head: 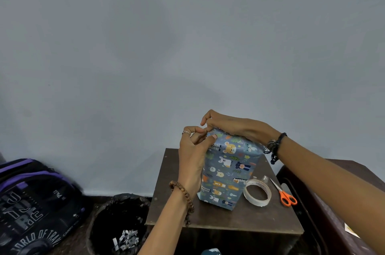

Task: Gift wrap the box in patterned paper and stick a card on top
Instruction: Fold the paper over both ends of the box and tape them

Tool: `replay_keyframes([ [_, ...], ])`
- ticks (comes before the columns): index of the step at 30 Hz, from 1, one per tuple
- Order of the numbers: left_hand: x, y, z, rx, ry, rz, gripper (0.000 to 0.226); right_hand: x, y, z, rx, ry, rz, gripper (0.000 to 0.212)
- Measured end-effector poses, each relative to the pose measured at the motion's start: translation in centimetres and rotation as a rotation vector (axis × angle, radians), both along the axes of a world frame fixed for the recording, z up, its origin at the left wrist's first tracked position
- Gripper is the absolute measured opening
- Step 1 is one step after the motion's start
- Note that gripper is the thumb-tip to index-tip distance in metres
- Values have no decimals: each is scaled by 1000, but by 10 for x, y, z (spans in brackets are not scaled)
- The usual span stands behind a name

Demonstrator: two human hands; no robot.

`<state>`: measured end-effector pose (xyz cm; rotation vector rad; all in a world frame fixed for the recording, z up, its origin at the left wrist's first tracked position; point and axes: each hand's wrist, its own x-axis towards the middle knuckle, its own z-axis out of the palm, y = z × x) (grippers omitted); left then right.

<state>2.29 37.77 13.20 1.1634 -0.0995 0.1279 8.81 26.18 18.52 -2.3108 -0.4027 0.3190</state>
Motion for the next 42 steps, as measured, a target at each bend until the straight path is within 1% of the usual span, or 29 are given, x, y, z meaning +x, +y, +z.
replay_keyframes([
  [3,-1,-1,-1,-17,7,-8,25,-1,-2,-8,-70,-90,13,14],
  [6,0,-2,-4,22,8,24,24,-5,2,-11,-159,-181,-14,15],
  [9,-3,-3,-5,78,-27,47,20,-14,3,-4,-157,-224,-87,31],
  [11,-4,-3,-5,100,-55,40,17,-20,-5,2,-78,-219,-119,33],
  [14,-3,-2,-5,150,-88,61,15,-27,-28,8,134,-237,-223,25],
  [17,-3,-4,-8,185,-104,84,18,-42,-53,7,289,-372,-320,24],
  [20,-3,-7,-10,203,-108,118,18,-60,-68,-4,372,-451,-416,22],
  [23,-3,-11,-12,223,-125,160,18,-73,-72,-18,452,-383,-496,17],
  [27,-5,-12,-11,249,-141,180,19,-80,-68,-33,573,-248,-536,8],
  [31,-5,-10,-10,265,-154,170,17,-82,-57,-42,633,-186,-558,4],
  [35,-2,-9,-10,278,-154,170,17,-84,-52,-46,663,-293,-525,19],
  [37,0,-6,-11,286,-163,183,15,-87,-56,-48,629,-251,-413,26],
  [39,2,-3,-11,274,-157,157,12,-90,-60,-54,554,-188,-279,62],
  [40,2,-3,-11,252,-147,122,14,-90,-61,-59,519,-189,-241,78],
  [41,1,-3,-12,218,-135,78,18,-89,-61,-64,504,-214,-231,87],
  [42,-1,-3,-13,185,-117,41,26,-88,-61,-69,513,-251,-255,88],
])
